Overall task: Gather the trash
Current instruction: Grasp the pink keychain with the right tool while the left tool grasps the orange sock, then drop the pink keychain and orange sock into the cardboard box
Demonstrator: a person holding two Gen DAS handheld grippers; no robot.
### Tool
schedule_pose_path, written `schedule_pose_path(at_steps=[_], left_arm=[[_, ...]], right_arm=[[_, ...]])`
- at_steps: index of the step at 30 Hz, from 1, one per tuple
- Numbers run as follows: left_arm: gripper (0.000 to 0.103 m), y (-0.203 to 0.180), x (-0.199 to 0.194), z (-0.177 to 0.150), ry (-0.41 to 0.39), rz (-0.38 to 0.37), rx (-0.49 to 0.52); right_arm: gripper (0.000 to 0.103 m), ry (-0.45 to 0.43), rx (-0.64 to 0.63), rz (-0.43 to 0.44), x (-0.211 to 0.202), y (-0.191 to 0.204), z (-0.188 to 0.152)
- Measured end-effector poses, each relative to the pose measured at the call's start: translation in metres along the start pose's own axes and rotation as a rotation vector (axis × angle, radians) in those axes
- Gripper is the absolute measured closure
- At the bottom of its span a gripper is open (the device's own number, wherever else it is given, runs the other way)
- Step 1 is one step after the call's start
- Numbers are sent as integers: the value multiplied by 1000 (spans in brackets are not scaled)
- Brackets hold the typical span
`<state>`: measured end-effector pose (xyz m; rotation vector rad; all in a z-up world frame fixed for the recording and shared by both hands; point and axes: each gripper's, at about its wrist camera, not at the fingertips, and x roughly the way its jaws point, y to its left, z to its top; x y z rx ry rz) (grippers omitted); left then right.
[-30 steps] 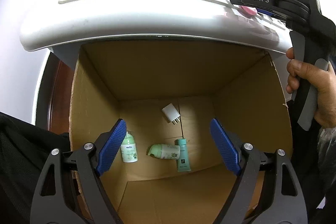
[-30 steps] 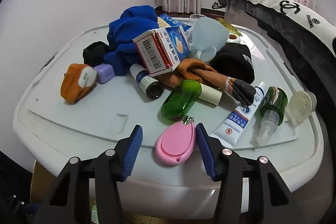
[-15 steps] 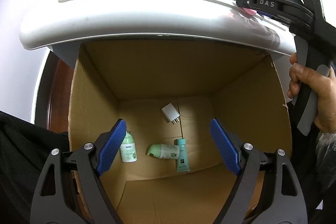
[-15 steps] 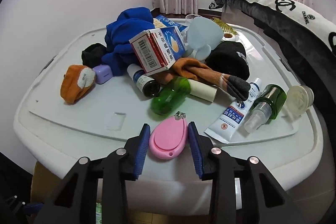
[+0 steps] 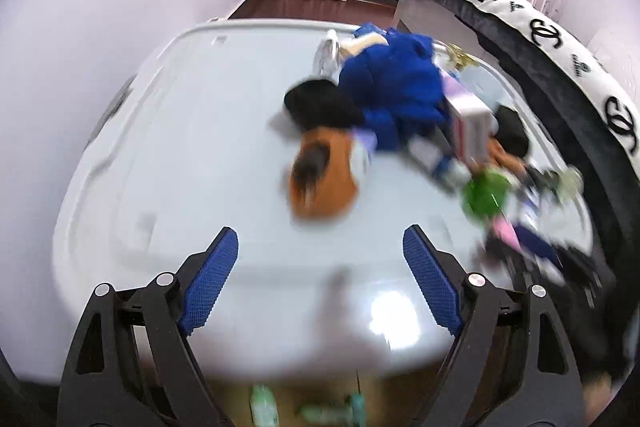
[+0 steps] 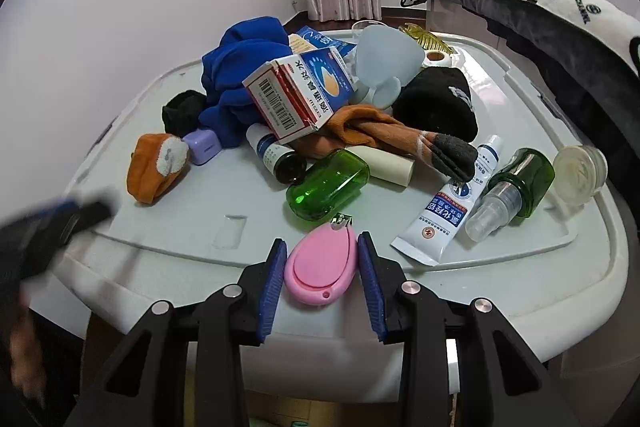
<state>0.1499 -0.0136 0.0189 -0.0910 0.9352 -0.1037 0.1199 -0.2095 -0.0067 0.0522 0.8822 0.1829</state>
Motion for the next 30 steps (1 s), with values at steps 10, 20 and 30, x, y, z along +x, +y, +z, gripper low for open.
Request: schedule_pose_path(at_steps=[10,20,30], left_arm=[[71,-13,28,5,-29,114,97],[71,-19,-54,-49,-82,56,56],[71,-21,-88,-115,18,-18,84]], right_arm=[[67,-7,12,24,-2,-2,-1],[67,-41,34,83,-29,-1,-2],[66,-53,-42,131,-106,16,-55]])
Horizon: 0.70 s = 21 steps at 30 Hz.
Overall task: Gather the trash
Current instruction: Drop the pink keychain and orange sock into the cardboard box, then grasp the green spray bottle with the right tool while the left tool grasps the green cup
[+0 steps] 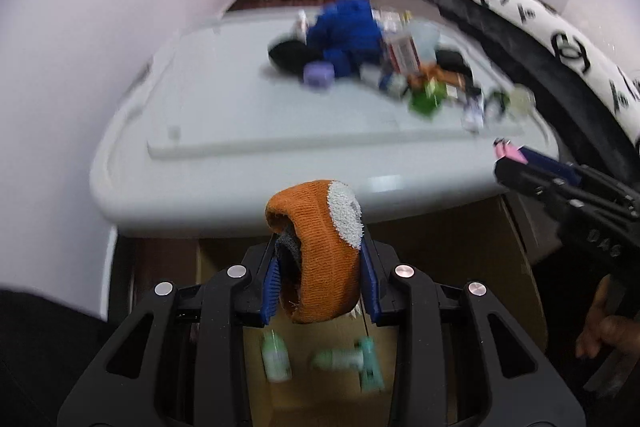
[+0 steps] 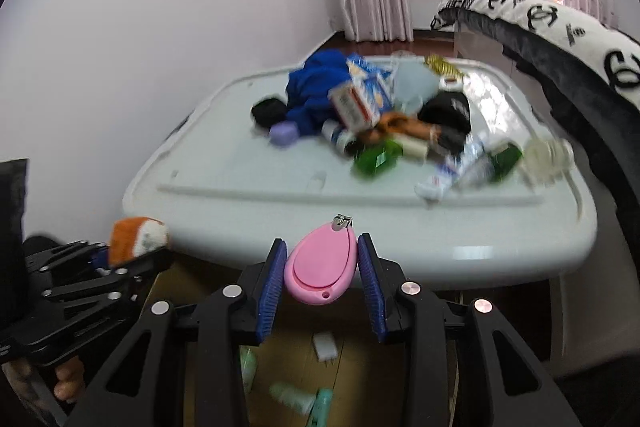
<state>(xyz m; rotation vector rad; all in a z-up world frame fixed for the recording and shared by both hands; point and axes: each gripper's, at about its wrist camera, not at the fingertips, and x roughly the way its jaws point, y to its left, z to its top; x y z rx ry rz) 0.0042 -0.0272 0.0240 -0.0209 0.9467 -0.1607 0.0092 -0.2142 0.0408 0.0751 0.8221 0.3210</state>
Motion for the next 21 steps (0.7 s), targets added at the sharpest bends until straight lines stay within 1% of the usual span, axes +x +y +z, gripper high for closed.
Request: schedule_pose_path(at_steps=[2,5,6,7,8,9,10,11,13,16,18,21], left_arm=[[71,1,5,-17,58,-24,-9],[71,3,10,-31,102,-19,-2],[70,4,12,-35,124,-34,-2],[66,4,14,-37,146,-39,-1],[50,4,21,-40,185,-33,5],[27,4,24,-44,208,-15,7],[21,4,28,-46,223,11,9],[20,4,31,-48,228,16,11],[20,6,36,-49,249,2,7],[20,7,39,-51,261,-9,0],[20,8,41,-52,262,-15,-4],[20,10,46,-51,272,-18,-12]], right_arm=[[66,35,-11,-4,-2,2,-17],[66,93,-13,3,0,4,-37],[66,111,-9,5,2,4,-41],[65,126,-8,6,4,4,-44],[64,168,-6,5,11,4,-47],[50,199,2,-8,18,2,-49],[37,213,8,-20,20,1,-51],[36,217,16,-28,22,-1,-51],[36,208,56,-14,21,-8,-48],[36,163,129,-2,13,-25,-36],[36,132,165,-21,11,-39,-20],[36,65,265,-73,12,-76,14]])
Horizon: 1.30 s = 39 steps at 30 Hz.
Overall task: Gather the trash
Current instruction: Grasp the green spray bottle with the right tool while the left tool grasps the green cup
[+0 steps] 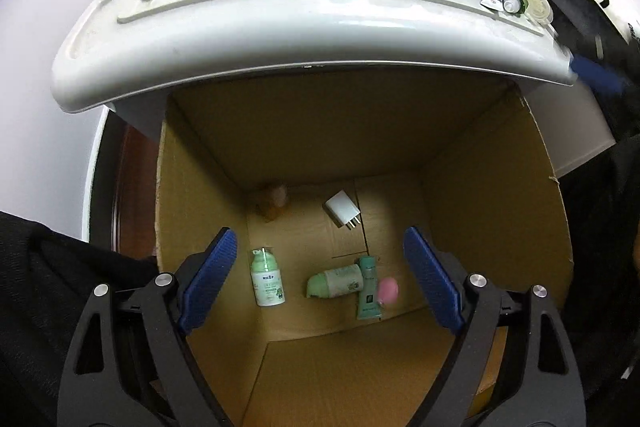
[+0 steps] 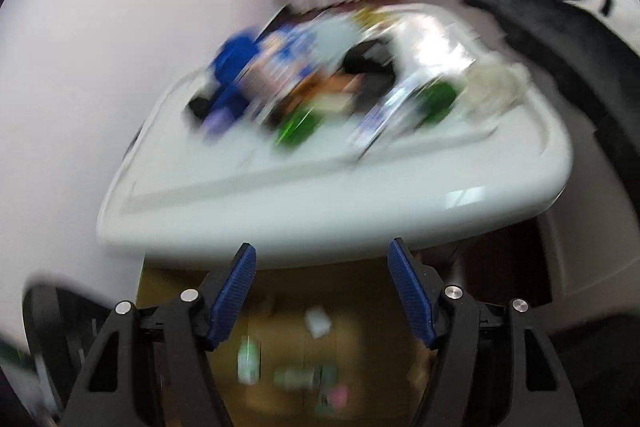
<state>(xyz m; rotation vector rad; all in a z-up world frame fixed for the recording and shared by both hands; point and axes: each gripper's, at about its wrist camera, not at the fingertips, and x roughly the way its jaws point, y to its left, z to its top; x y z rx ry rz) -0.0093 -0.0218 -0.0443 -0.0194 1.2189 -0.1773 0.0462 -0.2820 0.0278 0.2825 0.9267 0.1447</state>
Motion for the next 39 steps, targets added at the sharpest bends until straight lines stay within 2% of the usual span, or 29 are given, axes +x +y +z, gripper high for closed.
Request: schedule_pose_path(at_steps=[2,5,9,11,13,17,21,24,26,29,33,37,39], left_arm=[[20,2,2,1,6,-10,-10],[20,2,3,2,4,-21,-17],[19,2,3,3,0,-29,-17],[20,3,5,4,2,-36,-18],[19,4,6,5,10,-46,-22],[20,5,7,4,8,-50,-26],[20,3,1,6,-20,-54,-20],[19,-8,-22,11,-125,-87,30],[19,-19,-33,17,-180,-75,82],[19,-40,-42,38,-248,-40,144],[19,-55,-34,80,-268,-74,120],[19,-78,-8,131,-250,-99,110],[19,-92,9,150,-227,-101,138]], right_arm=[[36,-30,77,-38,8,-21,29],[36,-29,141,-100,26,-41,59],[44,-6,209,-154,53,-61,86],[49,3,221,-173,66,-66,94],[62,51,213,-177,89,-66,100],[70,30,81,-219,100,-42,102],[75,26,-75,-208,105,-18,91],[75,15,-122,-216,108,-17,91],[75,17,-115,-201,108,-21,96],[75,15,-94,-180,110,-27,100],[75,23,-114,-175,112,-26,104],[75,50,-33,-119,101,-42,101],[75,64,-8,-104,94,-52,98]])
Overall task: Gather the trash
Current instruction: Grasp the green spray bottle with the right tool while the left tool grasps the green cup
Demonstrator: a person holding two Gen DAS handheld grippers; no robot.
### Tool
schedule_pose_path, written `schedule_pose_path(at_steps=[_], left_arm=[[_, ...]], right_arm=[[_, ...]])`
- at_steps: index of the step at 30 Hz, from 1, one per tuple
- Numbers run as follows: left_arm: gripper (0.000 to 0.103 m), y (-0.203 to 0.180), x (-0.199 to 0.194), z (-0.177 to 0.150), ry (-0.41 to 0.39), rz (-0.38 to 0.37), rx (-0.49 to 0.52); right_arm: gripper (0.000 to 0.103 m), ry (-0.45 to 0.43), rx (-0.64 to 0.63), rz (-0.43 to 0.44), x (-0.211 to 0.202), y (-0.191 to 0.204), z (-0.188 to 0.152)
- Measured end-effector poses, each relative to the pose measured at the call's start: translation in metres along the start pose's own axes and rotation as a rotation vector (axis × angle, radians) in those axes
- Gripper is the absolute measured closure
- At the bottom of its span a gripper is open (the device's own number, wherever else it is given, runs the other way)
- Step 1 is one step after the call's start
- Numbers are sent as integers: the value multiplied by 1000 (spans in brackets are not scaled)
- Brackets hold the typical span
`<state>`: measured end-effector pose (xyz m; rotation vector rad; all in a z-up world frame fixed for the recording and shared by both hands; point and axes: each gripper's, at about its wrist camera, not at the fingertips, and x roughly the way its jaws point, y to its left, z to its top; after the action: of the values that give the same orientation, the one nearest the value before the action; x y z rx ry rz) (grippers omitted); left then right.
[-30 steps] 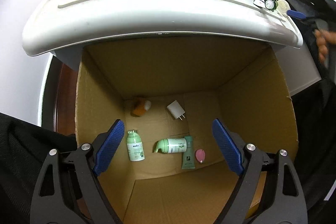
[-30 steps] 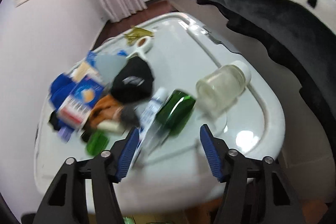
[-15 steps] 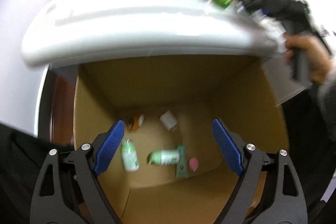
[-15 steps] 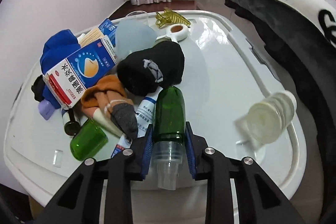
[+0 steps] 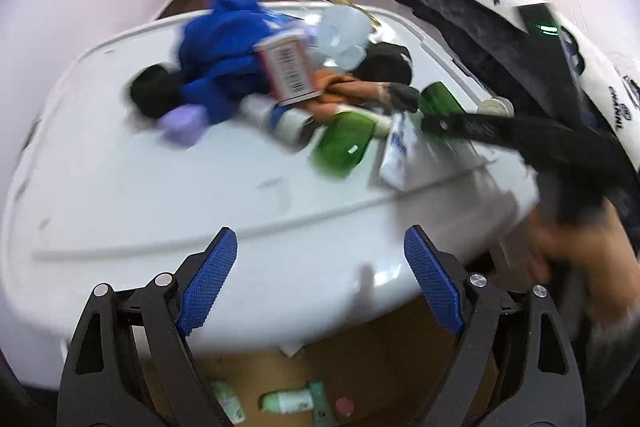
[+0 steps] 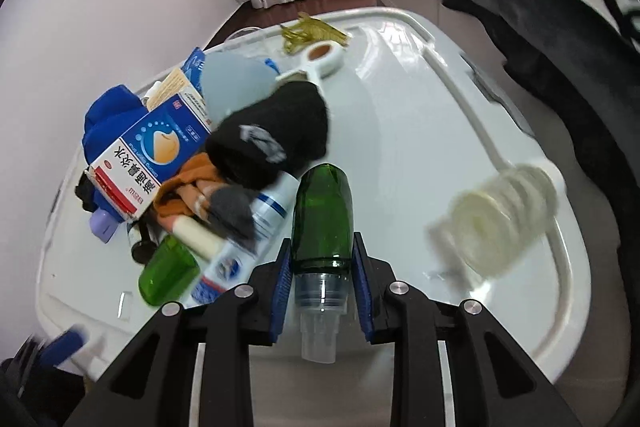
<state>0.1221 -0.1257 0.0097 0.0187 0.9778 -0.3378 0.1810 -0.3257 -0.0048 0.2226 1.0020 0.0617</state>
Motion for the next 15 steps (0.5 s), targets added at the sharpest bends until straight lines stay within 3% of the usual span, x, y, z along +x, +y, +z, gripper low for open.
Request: schedule_pose_path(at_steps=[4,6,11,15], left_arm=[[20,-16,33,21,11,53,59],[27,-13,44,28,13,58,44],[28,7,48,39,-30,54,-68],[28,-2,56,45,-23,97,-28]], right_arm=[[75,4,23,18,-8,-20,-5],[75,1,35,37,-10,-27,-7],[75,-1,25,30,-12,-26,-10],[75,1,21,29,-8,-21,-8]])
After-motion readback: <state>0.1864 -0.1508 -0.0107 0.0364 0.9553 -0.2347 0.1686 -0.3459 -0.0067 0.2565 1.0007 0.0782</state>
